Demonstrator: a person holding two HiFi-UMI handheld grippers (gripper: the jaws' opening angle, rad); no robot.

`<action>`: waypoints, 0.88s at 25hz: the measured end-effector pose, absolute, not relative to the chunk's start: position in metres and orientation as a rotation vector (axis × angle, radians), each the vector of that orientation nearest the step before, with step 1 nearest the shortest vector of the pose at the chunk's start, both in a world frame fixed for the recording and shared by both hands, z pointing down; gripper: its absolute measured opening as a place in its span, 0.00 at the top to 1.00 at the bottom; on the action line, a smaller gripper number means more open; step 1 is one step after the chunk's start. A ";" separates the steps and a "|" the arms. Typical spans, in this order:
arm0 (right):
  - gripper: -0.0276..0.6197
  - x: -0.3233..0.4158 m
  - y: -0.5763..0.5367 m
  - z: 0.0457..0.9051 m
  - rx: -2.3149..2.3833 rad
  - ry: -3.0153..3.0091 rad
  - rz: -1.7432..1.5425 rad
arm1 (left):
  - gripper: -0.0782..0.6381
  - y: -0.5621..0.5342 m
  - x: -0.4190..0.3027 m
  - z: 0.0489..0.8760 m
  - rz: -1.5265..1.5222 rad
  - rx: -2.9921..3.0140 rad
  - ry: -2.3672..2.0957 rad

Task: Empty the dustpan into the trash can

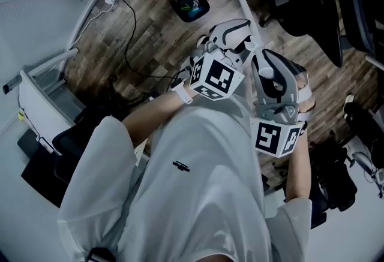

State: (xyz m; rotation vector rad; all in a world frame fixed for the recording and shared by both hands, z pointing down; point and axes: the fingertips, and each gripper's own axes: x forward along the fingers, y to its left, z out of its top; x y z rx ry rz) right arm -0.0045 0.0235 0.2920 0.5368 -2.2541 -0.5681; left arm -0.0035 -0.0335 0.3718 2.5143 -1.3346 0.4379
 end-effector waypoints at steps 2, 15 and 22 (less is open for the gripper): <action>0.78 0.004 0.023 0.293 0.578 -2.241 -0.537 | 0.70 -0.033 0.007 0.374 0.450 2.534 -1.284; 0.78 0.054 0.025 0.310 0.840 -2.144 -0.271 | 0.71 -0.019 0.069 0.397 0.519 2.597 -0.996; 0.78 0.073 0.022 0.326 0.965 -2.089 -0.120 | 0.72 -0.012 0.091 0.417 0.548 2.587 -0.897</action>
